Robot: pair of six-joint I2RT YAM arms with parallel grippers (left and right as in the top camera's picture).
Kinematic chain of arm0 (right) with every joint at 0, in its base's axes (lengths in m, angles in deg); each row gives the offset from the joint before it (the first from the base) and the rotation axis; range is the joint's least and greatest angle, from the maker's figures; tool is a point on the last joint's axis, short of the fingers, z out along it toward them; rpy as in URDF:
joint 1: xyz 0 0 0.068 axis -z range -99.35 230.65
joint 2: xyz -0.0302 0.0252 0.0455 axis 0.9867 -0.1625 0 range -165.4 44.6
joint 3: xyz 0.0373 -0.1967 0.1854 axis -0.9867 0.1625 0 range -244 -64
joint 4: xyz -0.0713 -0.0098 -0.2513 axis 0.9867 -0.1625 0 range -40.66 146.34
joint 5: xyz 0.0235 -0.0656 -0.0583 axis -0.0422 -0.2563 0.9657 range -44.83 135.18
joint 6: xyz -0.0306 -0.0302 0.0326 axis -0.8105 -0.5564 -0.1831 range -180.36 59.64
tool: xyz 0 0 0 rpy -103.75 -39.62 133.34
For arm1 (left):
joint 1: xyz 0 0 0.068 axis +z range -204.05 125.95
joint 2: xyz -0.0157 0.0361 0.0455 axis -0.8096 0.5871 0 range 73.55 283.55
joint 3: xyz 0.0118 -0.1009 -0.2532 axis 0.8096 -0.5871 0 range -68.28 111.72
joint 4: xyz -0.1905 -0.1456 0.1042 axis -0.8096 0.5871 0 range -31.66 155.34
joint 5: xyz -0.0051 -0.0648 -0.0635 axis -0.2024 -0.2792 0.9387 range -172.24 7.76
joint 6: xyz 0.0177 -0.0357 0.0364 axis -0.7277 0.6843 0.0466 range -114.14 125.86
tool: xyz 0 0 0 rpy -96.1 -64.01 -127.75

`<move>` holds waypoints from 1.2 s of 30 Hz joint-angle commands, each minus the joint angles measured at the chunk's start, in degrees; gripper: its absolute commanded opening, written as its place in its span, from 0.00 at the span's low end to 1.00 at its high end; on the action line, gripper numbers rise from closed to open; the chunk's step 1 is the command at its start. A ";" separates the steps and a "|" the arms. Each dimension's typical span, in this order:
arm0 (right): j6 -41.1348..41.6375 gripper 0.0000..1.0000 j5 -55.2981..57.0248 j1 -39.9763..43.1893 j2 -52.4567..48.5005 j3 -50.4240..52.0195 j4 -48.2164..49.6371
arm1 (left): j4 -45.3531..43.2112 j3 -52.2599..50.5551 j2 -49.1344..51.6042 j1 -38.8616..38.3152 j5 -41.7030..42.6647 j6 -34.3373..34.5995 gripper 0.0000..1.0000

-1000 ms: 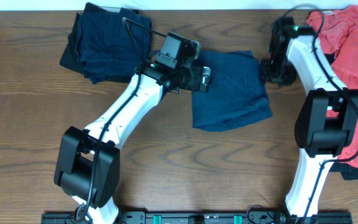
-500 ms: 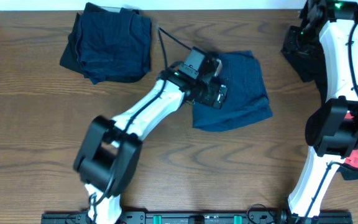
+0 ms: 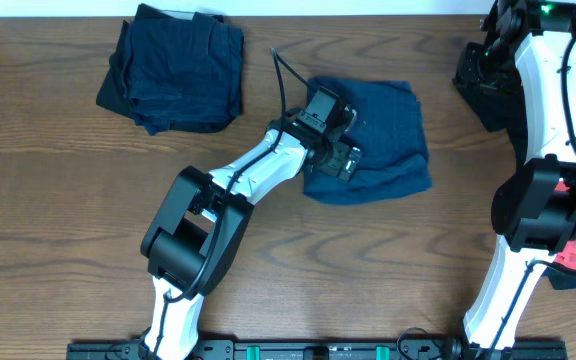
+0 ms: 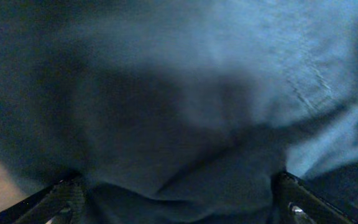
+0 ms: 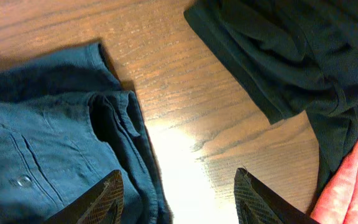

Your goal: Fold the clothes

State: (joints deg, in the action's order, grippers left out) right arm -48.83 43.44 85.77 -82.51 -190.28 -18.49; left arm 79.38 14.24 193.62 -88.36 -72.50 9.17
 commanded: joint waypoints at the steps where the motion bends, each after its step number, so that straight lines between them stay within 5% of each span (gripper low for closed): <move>1: -0.50 0.56 0.46 -0.02 0.13 -0.72 -0.72 | -0.20 -0.59 1.68 1.64 -15.08 -2.60 0.98; 10: -0.46 0.56 -0.07 0.04 0.13 -0.72 -1.05 | -4.85 2.45 0.81 6.62 -26.10 -16.35 0.98; 22: -0.87 0.57 -0.02 0.22 0.13 -0.72 -0.63 | 0.15 9.55 -2.60 -5.09 -12.85 -22.64 0.98; 36: -1.31 0.59 -0.50 0.15 0.13 -0.72 0.70 | 7.85 9.53 2.14 -10.45 -9.99 -29.24 0.98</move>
State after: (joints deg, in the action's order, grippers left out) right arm -49.29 43.44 85.77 -82.51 -190.28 -17.94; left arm 86.89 23.51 193.40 -99.22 -83.45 -18.37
